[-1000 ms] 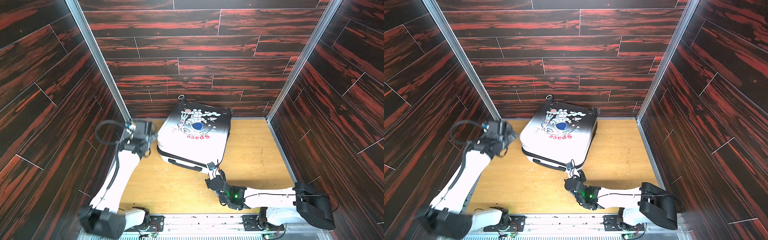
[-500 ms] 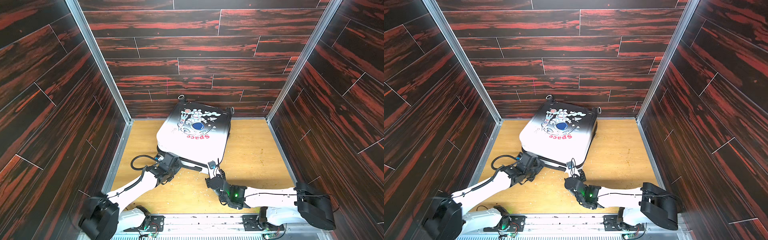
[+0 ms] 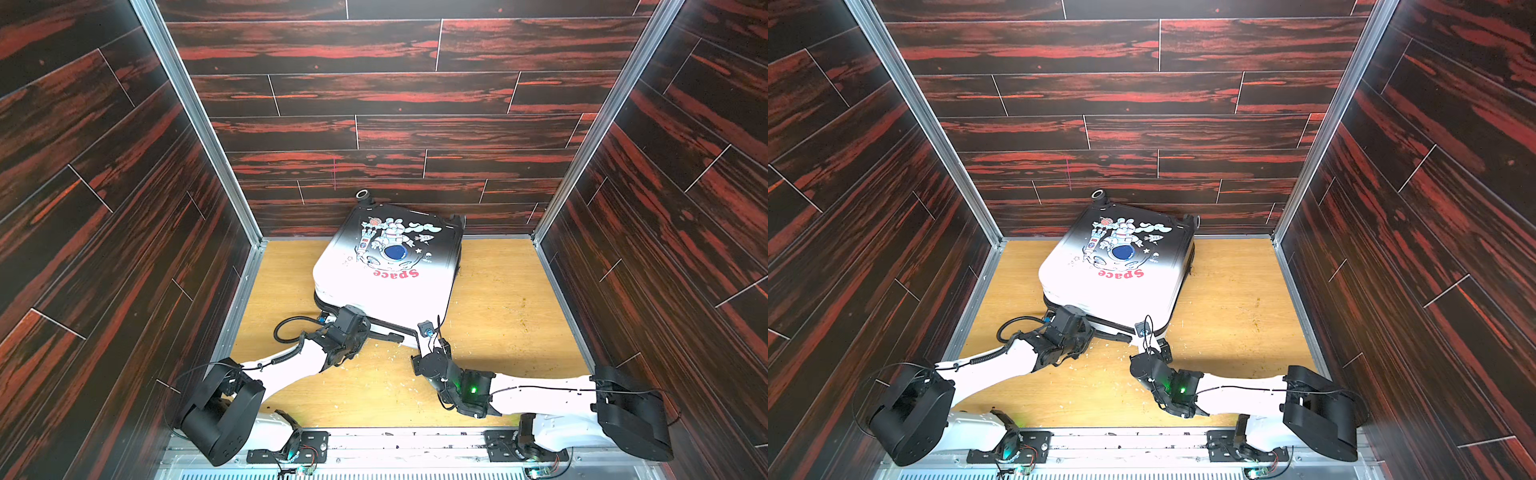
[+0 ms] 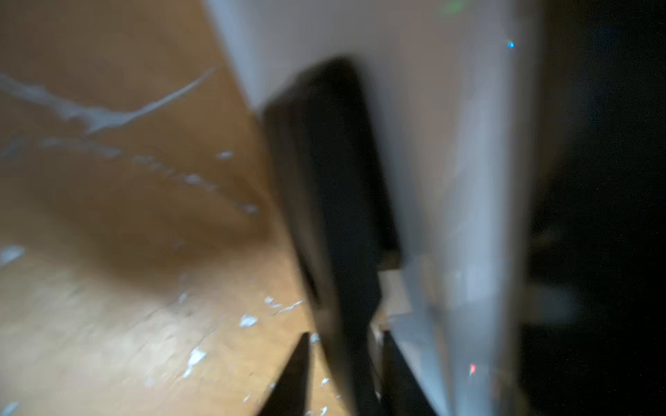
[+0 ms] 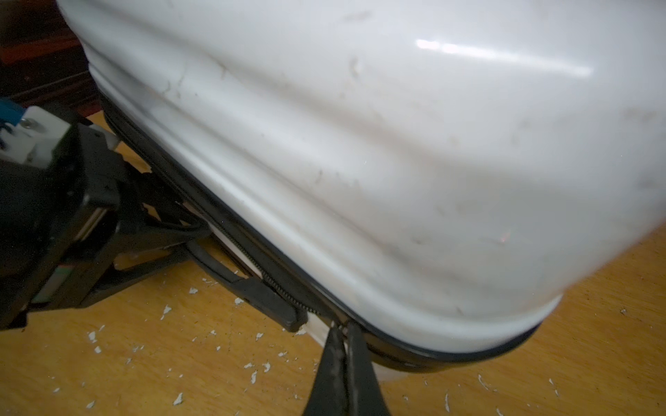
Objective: Open the suitcase zippers
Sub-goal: Unzip the zipper on the suitcase.
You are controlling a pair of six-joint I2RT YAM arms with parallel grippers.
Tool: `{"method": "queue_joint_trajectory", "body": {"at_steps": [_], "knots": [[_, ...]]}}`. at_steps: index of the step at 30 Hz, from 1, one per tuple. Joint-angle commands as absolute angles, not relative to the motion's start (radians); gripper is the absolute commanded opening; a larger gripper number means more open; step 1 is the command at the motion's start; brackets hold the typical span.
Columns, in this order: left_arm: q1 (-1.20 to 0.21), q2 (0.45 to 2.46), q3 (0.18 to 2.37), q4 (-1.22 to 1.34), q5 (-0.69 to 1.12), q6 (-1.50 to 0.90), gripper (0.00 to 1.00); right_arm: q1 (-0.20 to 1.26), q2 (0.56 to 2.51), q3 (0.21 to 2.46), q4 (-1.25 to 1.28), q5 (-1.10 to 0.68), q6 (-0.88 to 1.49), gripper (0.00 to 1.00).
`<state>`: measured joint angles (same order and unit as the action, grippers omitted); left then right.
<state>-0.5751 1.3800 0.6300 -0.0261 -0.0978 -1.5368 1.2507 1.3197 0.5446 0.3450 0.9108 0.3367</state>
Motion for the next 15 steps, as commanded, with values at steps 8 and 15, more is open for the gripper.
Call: {"method": "queue_joint_trajectory", "body": {"at_steps": [8,15], "knots": [[-0.438,1.270,0.633,-0.314,-0.380,-1.572,0.00,1.253,1.248,0.405,0.280,0.939,0.376,0.00],[-0.375,1.215,0.592,-0.357,-0.370,-1.546,0.00,1.191,1.154,0.357,0.349,1.042,0.194,0.00]]}}
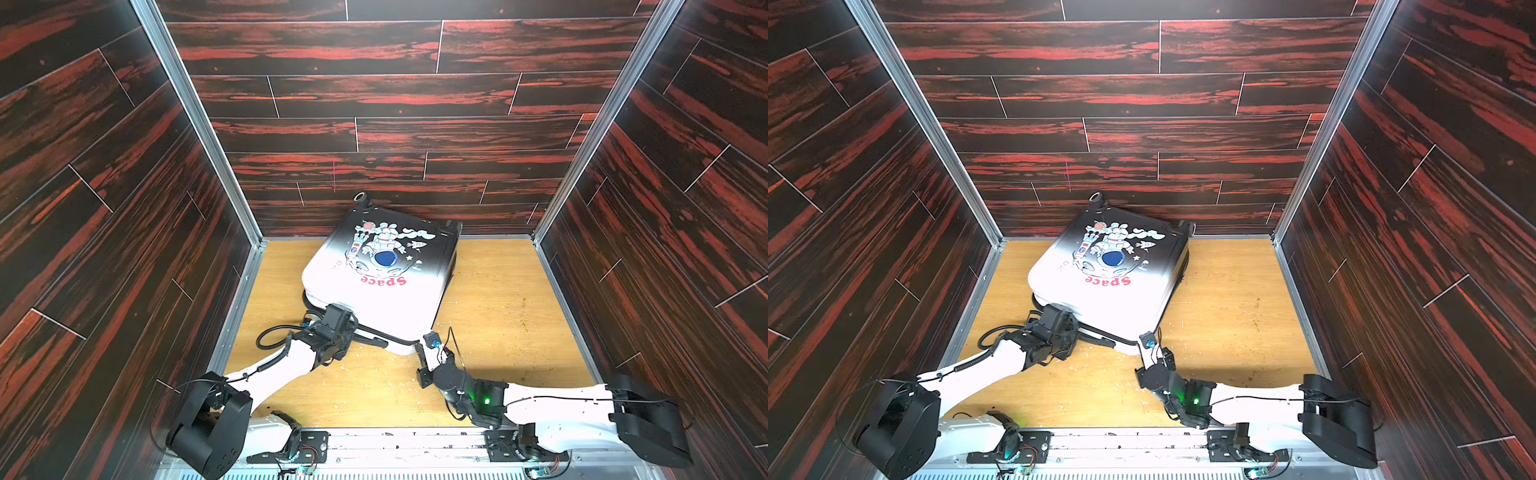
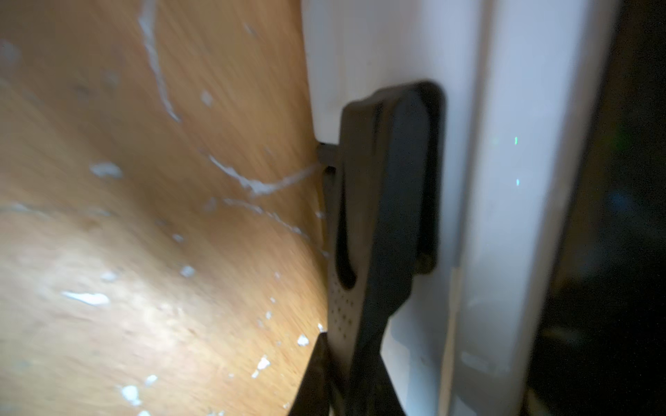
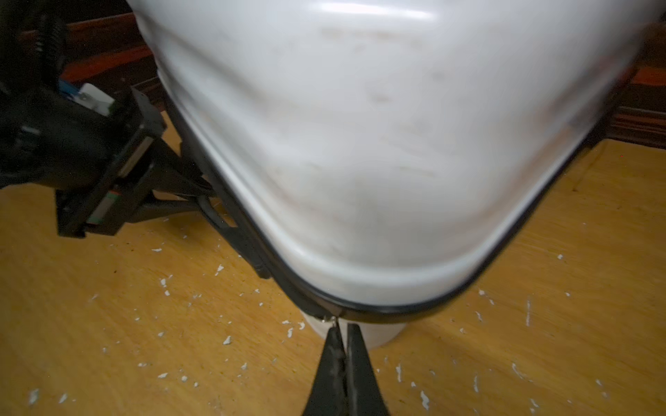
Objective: Open the suitcase zippers
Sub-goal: Unzip the zipper on the suitcase, then adjust the suitcase at the center of the board.
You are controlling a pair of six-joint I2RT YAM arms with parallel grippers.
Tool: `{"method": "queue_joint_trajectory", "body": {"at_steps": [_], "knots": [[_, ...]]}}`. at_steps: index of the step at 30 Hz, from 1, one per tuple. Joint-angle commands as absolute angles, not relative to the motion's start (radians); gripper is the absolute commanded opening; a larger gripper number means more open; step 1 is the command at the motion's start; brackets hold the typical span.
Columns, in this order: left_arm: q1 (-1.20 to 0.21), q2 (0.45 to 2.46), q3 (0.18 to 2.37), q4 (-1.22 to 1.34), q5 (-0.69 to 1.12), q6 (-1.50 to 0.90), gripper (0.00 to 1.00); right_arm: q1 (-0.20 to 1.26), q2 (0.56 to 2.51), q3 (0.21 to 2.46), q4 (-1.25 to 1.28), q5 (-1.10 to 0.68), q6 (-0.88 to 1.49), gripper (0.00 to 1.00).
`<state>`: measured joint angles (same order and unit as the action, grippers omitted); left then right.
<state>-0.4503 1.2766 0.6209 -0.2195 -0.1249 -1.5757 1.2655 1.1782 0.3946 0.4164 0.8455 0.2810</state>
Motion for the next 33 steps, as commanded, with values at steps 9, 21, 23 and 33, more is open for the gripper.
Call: {"method": "queue_joint_trajectory", "body": {"at_steps": [9,21,23,33], "knots": [[-0.366,1.159,0.536,-0.370,-0.323,-1.483,0.00,0.887,1.162,0.362,0.580,0.803,0.052,0.00],[-0.362,1.119,0.561,-0.436,-0.285,-1.374,0.00,0.590,1.444,0.564,0.856,0.518,0.015,0.00],[-0.361,1.106,0.571,-0.442,-0.303,-1.356,0.00,0.590,1.441,0.559,0.853,0.472,0.035,0.00],[-0.527,1.156,0.658,-0.273,-0.158,-1.220,0.17,0.590,1.292,0.517,0.654,0.543,0.082,0.48]]}}
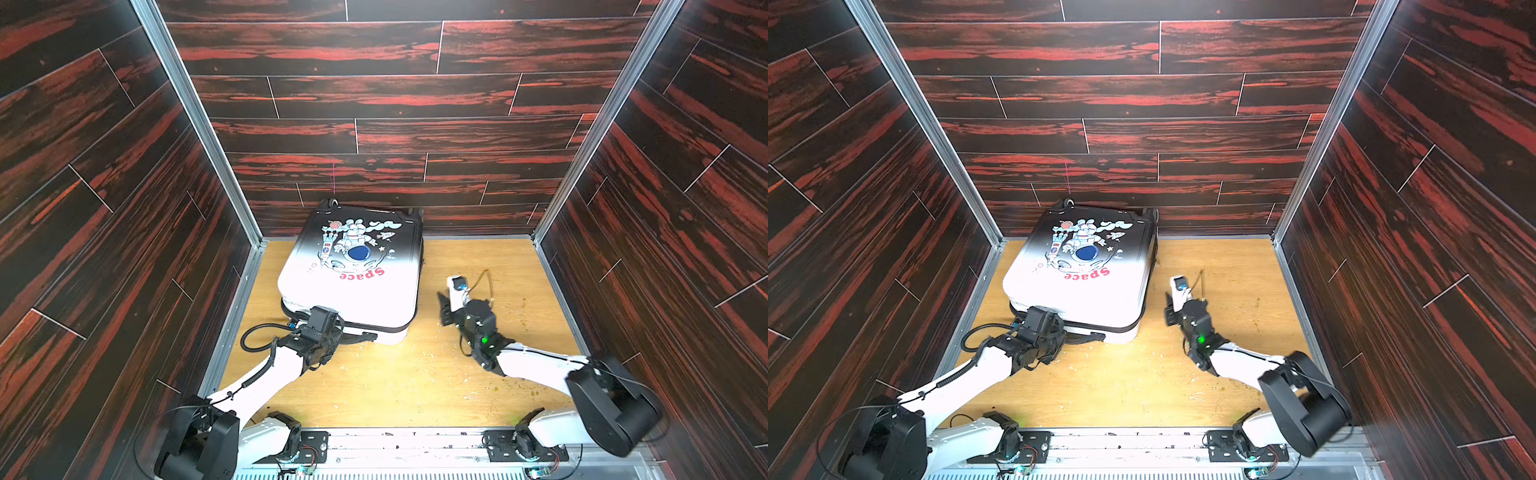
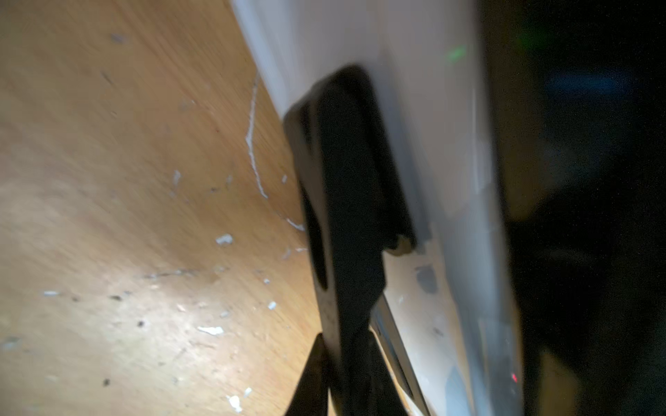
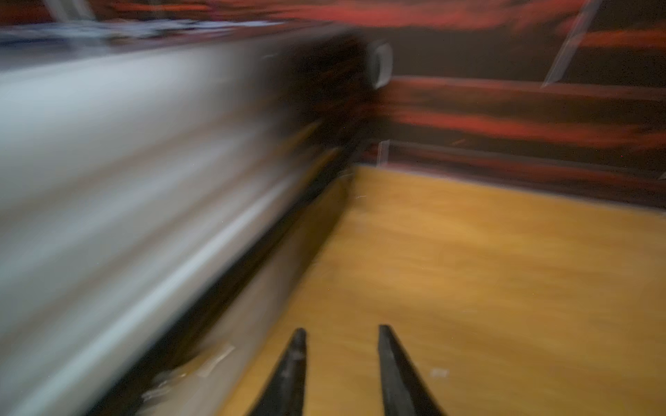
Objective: Open the suitcase zippers
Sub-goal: Adjust the suitcase at the center of the board.
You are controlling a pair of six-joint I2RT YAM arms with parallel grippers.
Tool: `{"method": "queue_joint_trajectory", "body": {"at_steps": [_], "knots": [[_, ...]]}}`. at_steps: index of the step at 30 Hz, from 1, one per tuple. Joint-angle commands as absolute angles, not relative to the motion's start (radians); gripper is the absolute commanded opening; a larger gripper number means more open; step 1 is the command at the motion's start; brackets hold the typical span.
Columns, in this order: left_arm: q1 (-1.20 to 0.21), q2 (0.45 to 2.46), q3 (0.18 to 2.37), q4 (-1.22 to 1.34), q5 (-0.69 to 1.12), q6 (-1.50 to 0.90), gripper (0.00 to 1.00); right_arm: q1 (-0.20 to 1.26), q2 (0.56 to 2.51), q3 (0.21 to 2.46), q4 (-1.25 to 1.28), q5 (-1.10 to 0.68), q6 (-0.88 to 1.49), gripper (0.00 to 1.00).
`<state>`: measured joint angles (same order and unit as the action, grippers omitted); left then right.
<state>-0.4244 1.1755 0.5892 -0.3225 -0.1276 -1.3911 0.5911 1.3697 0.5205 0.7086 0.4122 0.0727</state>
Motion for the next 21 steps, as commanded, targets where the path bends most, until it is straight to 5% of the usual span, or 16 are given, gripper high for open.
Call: {"method": "queue_joint_trajectory", "body": {"at_steps": [1,6,11,13,17,21], "knots": [[-0.566,1.159,0.669,-0.268,-0.164,-1.206,0.22,0.591,1.265,0.522,0.616,0.572,0.091,0.53],[-0.770,1.225,0.741,-0.101,-0.036,-1.049,0.59,0.592,1.093,0.601,0.332,0.651,0.127,0.60],[-0.837,1.173,0.992,-0.264,0.011,-0.783,0.75,0.590,1.004,0.753,0.029,0.674,0.239,0.65],[-0.835,1.120,1.074,-0.346,-0.104,-0.701,0.83,0.591,1.005,0.826,-0.078,0.622,0.260,0.65],[-0.730,1.141,1.328,-0.664,-0.554,-0.627,1.00,0.589,1.049,0.931,-0.147,0.468,0.298,0.67],[-0.459,1.248,1.472,-0.797,-0.640,-0.677,1.00,0.571,1.203,1.124,-0.255,0.259,0.373,0.74]]}}
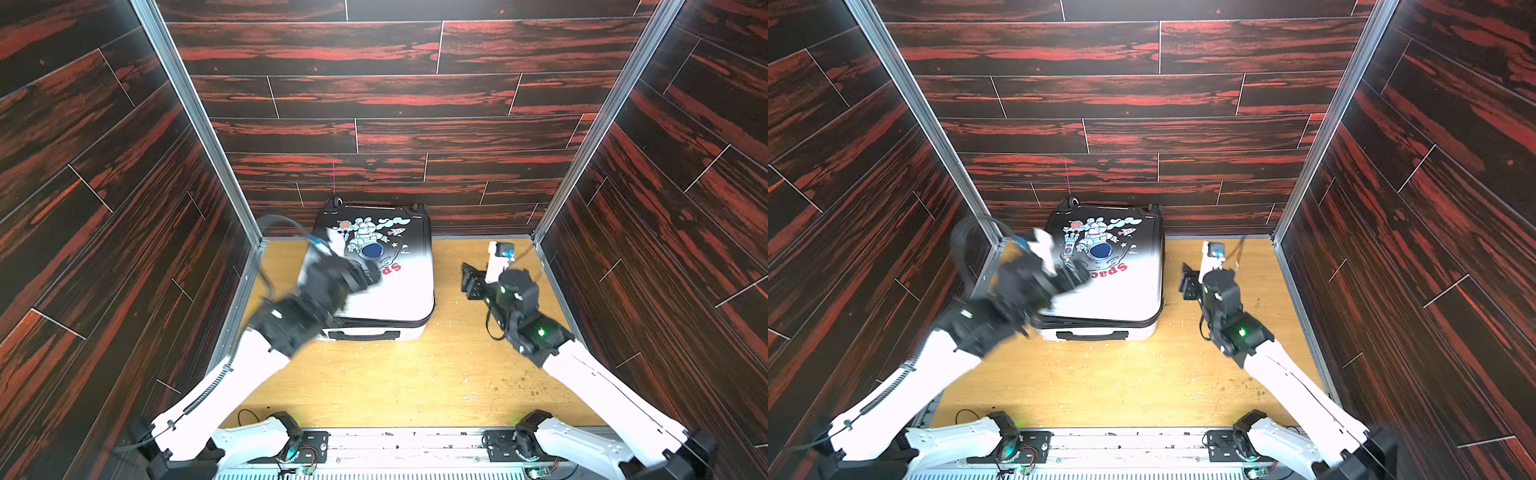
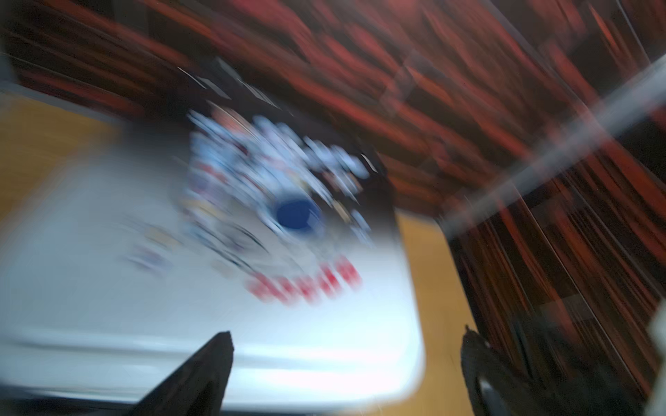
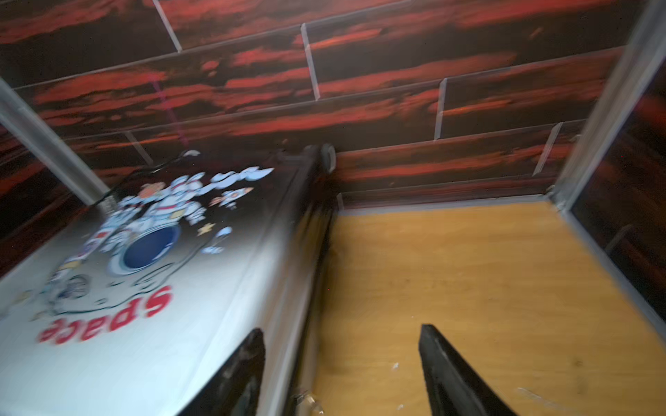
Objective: Open the suitcase zippers
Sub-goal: Adjust the suitcase at the center of the board.
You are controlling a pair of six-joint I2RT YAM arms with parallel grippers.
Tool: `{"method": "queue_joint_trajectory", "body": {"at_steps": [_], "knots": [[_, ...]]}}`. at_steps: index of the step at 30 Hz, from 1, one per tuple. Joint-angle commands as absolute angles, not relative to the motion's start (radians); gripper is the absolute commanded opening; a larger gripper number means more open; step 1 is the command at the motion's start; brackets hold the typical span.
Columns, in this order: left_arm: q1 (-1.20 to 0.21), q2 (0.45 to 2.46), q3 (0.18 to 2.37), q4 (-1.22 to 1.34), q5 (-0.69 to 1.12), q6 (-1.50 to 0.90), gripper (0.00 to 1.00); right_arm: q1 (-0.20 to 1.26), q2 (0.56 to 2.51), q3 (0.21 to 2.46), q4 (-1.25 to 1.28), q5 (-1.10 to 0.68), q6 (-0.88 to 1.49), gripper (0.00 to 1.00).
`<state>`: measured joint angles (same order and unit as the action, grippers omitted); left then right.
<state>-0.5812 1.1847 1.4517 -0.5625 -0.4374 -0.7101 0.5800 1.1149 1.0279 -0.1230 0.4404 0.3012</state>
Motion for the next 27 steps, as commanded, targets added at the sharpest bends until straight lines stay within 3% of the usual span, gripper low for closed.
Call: {"method": "queue_joint_trajectory", "body": {"at_steps": [1,6,14,19,23,27], "knots": [[-0.390,1.266,1.475,-0.790,-0.642,-0.692,1.00,0.568,1.249,1.170,-0.270,0.223,0.390,0.79],[-0.141,1.442,1.522,-0.749,-0.453,-0.750,1.00,0.494,1.426,1.334,-0.293,0.042,0.490,0.90],[-0.062,1.579,1.443,-0.623,-0.116,-0.777,1.00,0.327,1.755,1.572,-0.315,-0.369,0.600,0.91],[-0.058,1.513,1.243,-0.397,0.225,-0.888,1.00,0.288,1.890,1.665,-0.323,-0.564,0.586,0.91],[-0.092,1.413,1.080,-0.252,0.331,-0.989,1.00,0.290,1.980,1.752,-0.371,-0.762,0.538,0.91],[-0.234,1.327,0.998,-0.160,0.368,-1.028,0.99,0.302,2.041,1.822,-0.446,-0.906,0.454,0.91]]}}
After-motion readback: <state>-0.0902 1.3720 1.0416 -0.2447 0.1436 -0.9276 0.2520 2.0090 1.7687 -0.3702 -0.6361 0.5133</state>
